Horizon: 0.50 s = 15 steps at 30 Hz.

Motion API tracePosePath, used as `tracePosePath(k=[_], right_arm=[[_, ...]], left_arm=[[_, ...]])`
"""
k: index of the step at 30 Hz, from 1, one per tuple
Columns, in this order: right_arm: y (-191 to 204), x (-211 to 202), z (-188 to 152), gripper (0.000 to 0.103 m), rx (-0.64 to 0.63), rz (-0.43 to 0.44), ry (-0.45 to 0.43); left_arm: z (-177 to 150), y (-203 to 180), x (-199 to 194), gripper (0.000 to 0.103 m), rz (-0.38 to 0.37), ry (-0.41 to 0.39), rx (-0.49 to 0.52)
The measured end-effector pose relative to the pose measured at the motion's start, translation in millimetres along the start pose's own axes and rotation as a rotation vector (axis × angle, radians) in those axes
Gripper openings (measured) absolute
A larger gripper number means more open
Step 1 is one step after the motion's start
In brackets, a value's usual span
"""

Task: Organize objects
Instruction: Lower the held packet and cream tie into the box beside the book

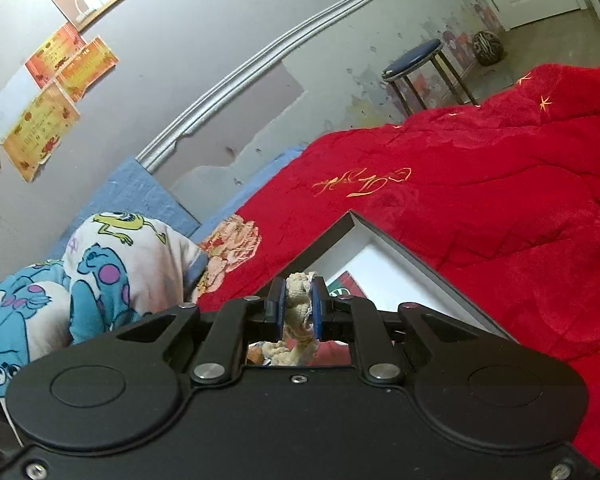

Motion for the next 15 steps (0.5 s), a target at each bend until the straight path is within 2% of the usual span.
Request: tracePosePath(k=[4, 11, 15], right_arm=[[-1.5, 2.6, -4.8, 0.014, 0.032, 0.018, 0.011], [2.0, -2.2, -12.3, 0.014, 0.009, 0.004, 0.025], [-8.2, -5.8, -13.7, 0.014, 0.041, -0.013, 0.033]], left_arm=[[-6.0, 0.2, 0.5, 0.036, 0.003, 0.011, -0.006], [-8.9, -1.8, -3.4, 0.036, 0.0, 0.046, -0.019], [-6.6, -3.8, -9.6, 0.036, -0.018, 0.045, -0.008]])
Point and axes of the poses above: each gripper's, at about its wrist camera, not at the fingertips, and x roughly the way its jaws point, y to its left, z to its top, the point moved 7 cm from there along x, roughly the way its jaws point, and after that the axes turned 3 degrees about x, right-handed, at the moved point
